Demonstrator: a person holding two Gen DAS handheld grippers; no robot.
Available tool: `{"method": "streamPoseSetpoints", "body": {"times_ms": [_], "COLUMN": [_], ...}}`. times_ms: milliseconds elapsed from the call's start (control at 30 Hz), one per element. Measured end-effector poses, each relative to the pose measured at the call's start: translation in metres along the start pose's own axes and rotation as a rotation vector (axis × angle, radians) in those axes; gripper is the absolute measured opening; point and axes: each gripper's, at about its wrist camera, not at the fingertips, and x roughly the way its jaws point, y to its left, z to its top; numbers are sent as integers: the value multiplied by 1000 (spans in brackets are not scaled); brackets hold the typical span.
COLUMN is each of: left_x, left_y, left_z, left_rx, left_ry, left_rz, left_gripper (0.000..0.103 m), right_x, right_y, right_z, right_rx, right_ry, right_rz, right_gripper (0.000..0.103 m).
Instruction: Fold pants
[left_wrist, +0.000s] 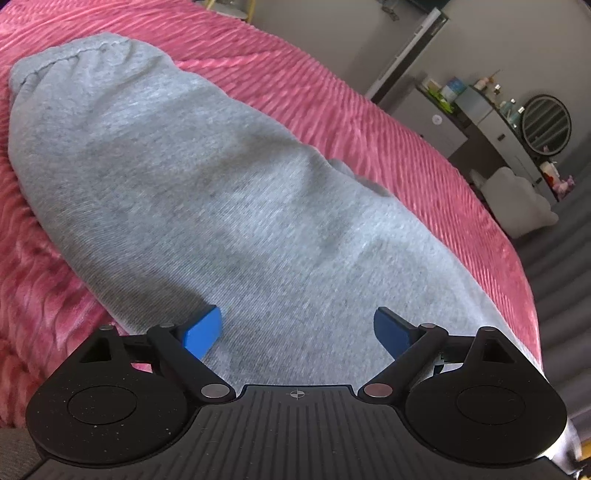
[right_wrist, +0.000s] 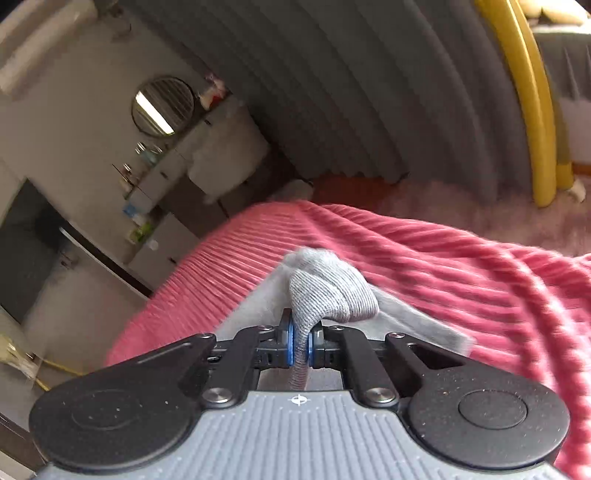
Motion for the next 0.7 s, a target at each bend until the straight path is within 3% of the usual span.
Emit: {"method": "streamPoseSetpoints", "body": {"times_ms": [133,233,333,400,467,533,567,600,633,700], "left_x": [1,1,-1,0,1,0,0,0,0,1], "left_y": [1,5,4,5,6,8,8,8,7,3], "left_z": [1,2,0,1,2,2,2,2,2,0], "left_rx": [5,-18,-19,-22,-32,-36,-37,-35,-28,7], "left_ry": [8,7,-2,1,5,4,4,4,5,11], "left_rz": [-4,-13,-13,-12,-16,-23,-23,-22,-22,-19], "left_gripper": [94,94,94,94,94,94,94,94,94,94], "right_x": [29,34,20,27,46,39,31,24,17,1], "right_y": [-35,-25,-15,-12,-13,-16,-14,-10,-6,7], "right_z": [-23,-29,-13,-12,-19,-18,-16,-17,-17,-19], "right_rx": [1,-74,-59,-111,-187,-158,-156,-162,-163,-152], "right_ry": [92,87,39,64,150,101,56,20,-8,-32], "right_rz": [-154,-192,-141,-169,-270,-287,-340,-398,-417,-318], "right_gripper": [7,7,7,10,20,33,49,57,57,61]}}
